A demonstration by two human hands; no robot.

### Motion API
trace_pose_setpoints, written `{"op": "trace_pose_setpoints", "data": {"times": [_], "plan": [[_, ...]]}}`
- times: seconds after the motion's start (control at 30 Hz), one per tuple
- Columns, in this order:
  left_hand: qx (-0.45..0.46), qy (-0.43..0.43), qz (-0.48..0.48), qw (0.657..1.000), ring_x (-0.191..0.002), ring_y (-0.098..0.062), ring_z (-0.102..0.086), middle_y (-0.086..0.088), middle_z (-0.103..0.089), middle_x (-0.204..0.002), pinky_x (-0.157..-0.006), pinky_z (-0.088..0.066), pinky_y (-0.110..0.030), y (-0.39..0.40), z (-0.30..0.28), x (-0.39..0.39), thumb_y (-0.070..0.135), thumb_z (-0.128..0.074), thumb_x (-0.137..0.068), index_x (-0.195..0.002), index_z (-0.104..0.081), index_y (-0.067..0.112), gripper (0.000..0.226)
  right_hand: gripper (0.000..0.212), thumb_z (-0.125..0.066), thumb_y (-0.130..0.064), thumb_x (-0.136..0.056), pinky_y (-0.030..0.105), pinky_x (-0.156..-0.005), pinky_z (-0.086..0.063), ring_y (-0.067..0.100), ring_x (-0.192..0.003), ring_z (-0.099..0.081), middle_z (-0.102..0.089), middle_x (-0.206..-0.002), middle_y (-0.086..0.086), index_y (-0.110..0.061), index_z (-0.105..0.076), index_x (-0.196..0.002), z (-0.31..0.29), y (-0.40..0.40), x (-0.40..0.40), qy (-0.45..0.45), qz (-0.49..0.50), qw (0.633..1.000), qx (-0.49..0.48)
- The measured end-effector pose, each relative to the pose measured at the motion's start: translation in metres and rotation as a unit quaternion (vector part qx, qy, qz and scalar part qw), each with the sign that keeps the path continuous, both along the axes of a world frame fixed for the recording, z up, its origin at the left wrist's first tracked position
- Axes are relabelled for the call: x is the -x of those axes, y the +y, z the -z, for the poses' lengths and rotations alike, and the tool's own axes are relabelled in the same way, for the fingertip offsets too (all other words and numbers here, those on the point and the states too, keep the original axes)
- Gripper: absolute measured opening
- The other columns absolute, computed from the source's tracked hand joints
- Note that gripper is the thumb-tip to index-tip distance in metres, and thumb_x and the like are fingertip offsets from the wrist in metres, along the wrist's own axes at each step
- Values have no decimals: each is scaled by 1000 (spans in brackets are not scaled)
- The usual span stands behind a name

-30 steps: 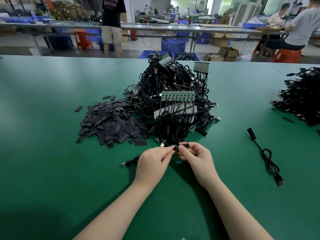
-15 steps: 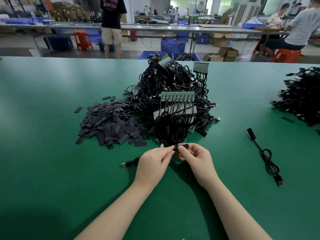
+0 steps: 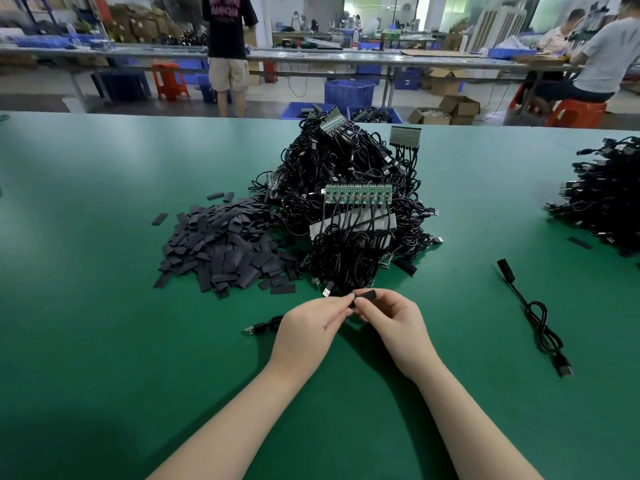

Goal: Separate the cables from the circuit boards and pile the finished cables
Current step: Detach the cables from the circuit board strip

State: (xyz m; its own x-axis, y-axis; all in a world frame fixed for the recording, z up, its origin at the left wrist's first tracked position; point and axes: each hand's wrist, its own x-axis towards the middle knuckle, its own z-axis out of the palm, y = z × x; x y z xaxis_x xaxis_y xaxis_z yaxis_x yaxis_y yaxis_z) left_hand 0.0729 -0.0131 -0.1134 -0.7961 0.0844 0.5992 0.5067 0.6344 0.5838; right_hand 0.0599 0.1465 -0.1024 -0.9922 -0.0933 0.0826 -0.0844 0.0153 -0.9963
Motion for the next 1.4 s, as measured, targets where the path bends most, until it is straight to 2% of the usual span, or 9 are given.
{"op": "trace_pose_setpoints", "data": {"times": [0.17,0.3,0.47,0.63,0.77,0.87,1.03,1.2,1.4], "plan": [[-29,-27,-31,999,-106,3,-58,4,-74,-105,-91,-39,-2,1,1,3,13,-71,-87,-111,-74,16,25,37,-73,-13,-90,20,-81,-55,12,-84,-71,-76,-90,3,-37,-67,-117,3,-5,-2,14,59,998,-7],[-42,-62,-55,996,-103,-1,-61,5,-74,-105,-88,-42,-4,1,1,4,19,-73,-86,-111,-74,22,26,35,-72,-12,-91,16,-78,-54,9,-81,-71,-77,-87,-3,-30,-69,-121,4,-5,-2,17,87,996,-20],[-51,-133,-93,985,-93,-4,-65,10,-73,-103,-83,-53,-26,0,-1,6,38,-71,-86,-109,-75,27,25,36,-68,-13,-94,16,-75,-53,7,-81,-71,-77,-89,-11,-34,-67,-123,9,-6,-2,18,97,995,-30],[-14,-105,-91,990,-83,-7,-66,9,-74,-92,-73,-53,-30,2,-2,2,36,-70,-87,-99,-77,25,18,45,-66,-19,-95,10,-56,-38,0,-52,-40,-74,-86,-16,-56,-55,-118,10,-6,-3,45,93,991,-88],[47,-81,-77,993,-77,-11,-66,6,-74,-86,-67,-51,-26,1,-2,2,33,-72,-86,-95,-78,21,15,43,-67,-17,-95,8,-60,-40,-2,-55,-46,-73,-82,-17,-42,-60,-129,9,-7,-3,41,75,991,-100],[23,-74,-79,994,-78,-9,-66,7,-74,-87,-67,-51,-25,4,-3,1,31,-72,-86,-97,-78,23,14,52,-70,-17,-92,7,-74,-46,-3,-77,-65,-76,-91,-12,-44,-54,-133,4,-7,-5,24,82,995,-55],[-21,-71,-93,993,-89,-8,-67,5,-75,-95,-77,-53,-24,1,-1,1,18,-72,-86,-102,-77,19,17,22,-76,-26,-87,4,-73,-46,-8,-85,-68,-75,-89,-22,-47,-69,-88,-4,-19,-15,10,79,993,-88],[-19,-29,-59,998,-102,-4,-61,5,-74,-103,-89,-39,-1,2,-4,0,11,-62,-82,-104,-76,15,26,19,-74,-20,-89,6,-75,-49,-6,-90,-70,-76,-90,-20,-39,-77,-85,-3,-31,-29,-16,108,994,0],[37,38,26,998,-113,-10,-63,4,-67,-124,-99,-49,-28,5,-5,-2,22,-53,-90,-125,-65,14,38,10,-70,-19,-92,19,-76,-53,8,-88,-72,-77,-88,-9,-25,-77,-89,-11,-36,-35,-12,196,979,57]]}}
